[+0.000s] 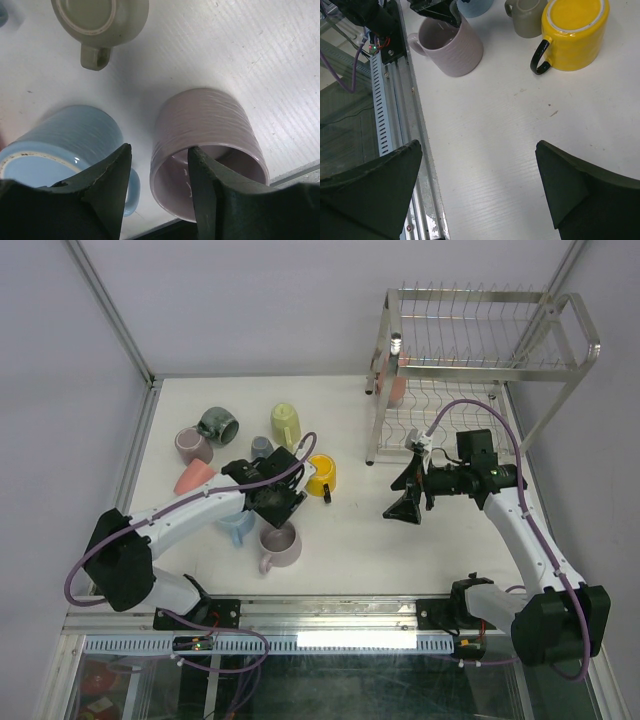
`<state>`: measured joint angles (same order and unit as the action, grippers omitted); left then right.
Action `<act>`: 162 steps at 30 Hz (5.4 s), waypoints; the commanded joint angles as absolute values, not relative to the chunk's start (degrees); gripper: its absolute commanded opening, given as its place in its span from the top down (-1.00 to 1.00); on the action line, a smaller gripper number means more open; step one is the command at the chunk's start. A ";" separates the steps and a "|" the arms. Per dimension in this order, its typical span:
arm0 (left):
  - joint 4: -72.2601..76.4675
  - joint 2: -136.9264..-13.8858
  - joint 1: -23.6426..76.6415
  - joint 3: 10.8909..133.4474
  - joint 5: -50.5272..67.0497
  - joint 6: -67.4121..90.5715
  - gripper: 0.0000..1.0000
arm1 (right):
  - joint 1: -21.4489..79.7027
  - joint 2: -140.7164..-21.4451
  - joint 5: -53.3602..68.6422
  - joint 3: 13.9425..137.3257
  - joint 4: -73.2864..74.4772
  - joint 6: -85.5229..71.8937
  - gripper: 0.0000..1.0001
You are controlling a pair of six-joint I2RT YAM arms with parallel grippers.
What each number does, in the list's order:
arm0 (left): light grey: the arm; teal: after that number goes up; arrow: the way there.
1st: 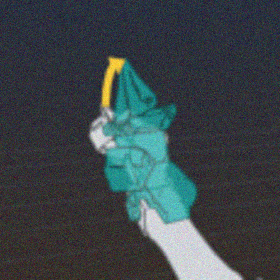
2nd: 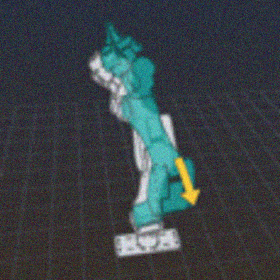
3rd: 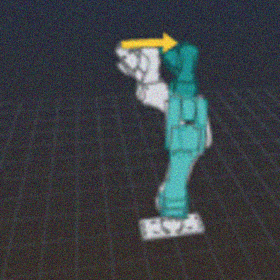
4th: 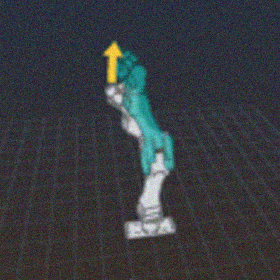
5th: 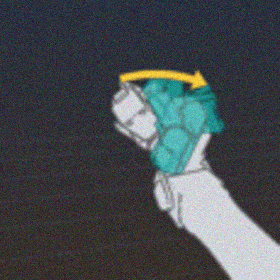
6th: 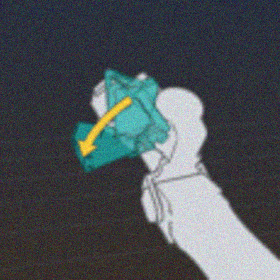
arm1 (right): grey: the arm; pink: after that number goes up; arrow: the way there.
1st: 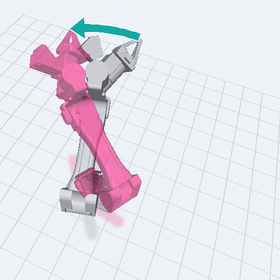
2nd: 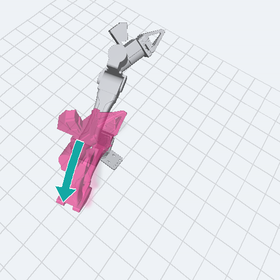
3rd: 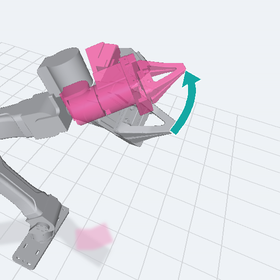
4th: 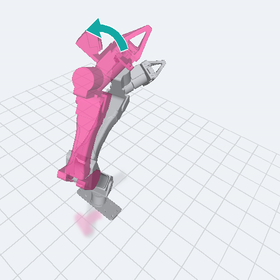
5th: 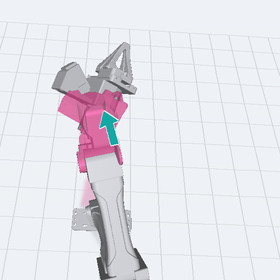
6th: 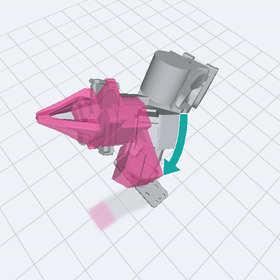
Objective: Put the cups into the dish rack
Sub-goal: Pick up the cup at the center of the board.
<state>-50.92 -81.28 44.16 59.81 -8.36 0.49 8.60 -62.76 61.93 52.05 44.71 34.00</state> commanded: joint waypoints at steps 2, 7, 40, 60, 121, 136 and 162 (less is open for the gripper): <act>-48.92 -83.71 43.60 59.69 -6.78 -0.98 0.11 | 8.28 -62.84 62.58 52.71 44.20 34.37 -0.99; -47.52 -85.74 43.57 58.82 -5.42 -1.13 0.45 | 8.26 -62.84 62.49 52.76 44.30 34.45 -0.99; 4.05 -60.66 43.52 41.96 22.84 16.04 1.00 | -0.16 -58.57 78.92 55.48 45.09 32.51 -0.99; 80.59 -65.98 43.52 23.64 1.81 36.26 1.00 | -0.96 -59.85 83.34 66.11 23.30 -5.54 -0.98; 100.05 -90.00 52.08 40.32 -8.18 25.35 0.02 | 7.68 -58.95 70.26 47.05 -23.52 -64.04 1.00; 96.65 -76.53 52.02 19.63 -4.50 20.95 -0.62 | 4.61 -56.31 73.46 50.95 2.50 -28.51 1.00; 64.51 -53.19 51.32 11.82 1.76 20.16 -0.98 | -2.69 -53.23 54.20 53.84 39.10 33.39 1.00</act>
<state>64.25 -55.02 51.66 12.91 0.30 19.16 -1.15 -55.66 55.90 49.91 40.60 24.08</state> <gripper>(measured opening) 0.990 0.227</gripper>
